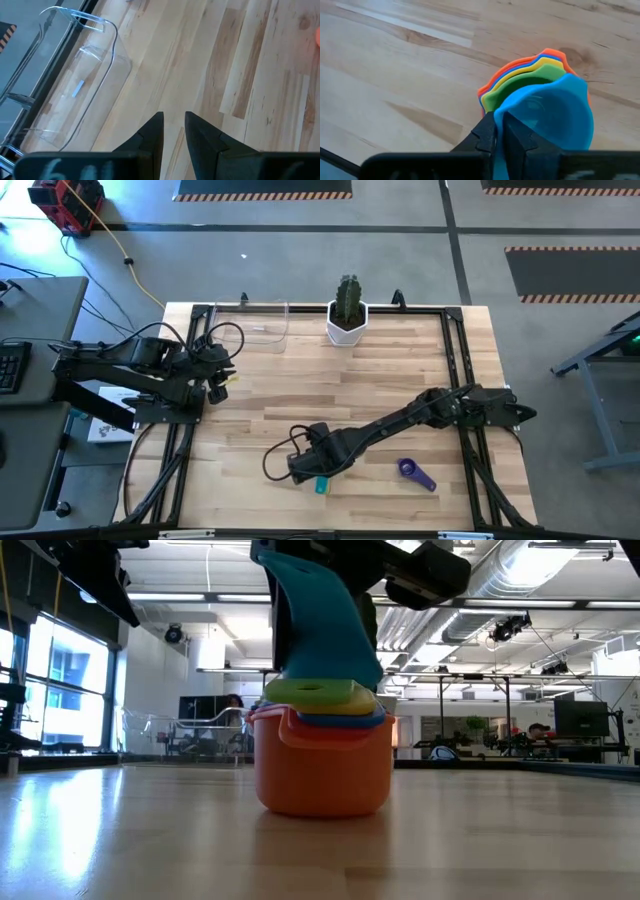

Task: Nest measuring cups in basket
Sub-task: Stack the light blue measuring cup on the green measuring cup, then stack the purple measuring cup on the light blue measuring cup

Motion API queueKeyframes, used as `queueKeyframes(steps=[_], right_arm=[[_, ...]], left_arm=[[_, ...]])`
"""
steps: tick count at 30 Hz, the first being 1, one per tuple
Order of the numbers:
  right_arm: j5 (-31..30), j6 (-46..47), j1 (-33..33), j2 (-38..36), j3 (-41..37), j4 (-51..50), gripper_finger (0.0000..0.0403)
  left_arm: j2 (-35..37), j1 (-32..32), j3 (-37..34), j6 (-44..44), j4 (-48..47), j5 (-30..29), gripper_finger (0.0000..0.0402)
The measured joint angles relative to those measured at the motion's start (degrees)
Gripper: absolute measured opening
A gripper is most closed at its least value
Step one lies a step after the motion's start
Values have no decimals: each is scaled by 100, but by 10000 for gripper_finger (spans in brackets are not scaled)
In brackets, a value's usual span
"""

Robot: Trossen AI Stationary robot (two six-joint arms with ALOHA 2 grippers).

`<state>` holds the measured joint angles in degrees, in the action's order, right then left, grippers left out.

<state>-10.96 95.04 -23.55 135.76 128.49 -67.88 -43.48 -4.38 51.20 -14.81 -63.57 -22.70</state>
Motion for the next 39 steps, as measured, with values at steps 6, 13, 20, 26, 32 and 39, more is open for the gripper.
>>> queueKeyframes(steps=[6, 13, 20, 26, 32, 39], right_arm=[[-15, -15, 2, 0, 0, 0, 38], [-20, -16, 2, 0, 0, 0, 75], [181, 28, 2, -5, 0, 0, 85], [243, 3, 0, -125, 1, -81, 85], [103, -272, -19, -293, 2, -748, 85], [103, -833, -22, -497, 2, -1687, 75]], left_arm=[[0, 1, 0, 0, -2, 0, 70], [0, 0, 0, 4, -2, 0, 70], [0, 0, 0, 4, -2, 0, 70], [0, 0, 0, 4, -3, 0, 70], [-1, 2, 0, 4, 4, 0, 70], [0, 2, 0, -55, 13, 2, 70]])
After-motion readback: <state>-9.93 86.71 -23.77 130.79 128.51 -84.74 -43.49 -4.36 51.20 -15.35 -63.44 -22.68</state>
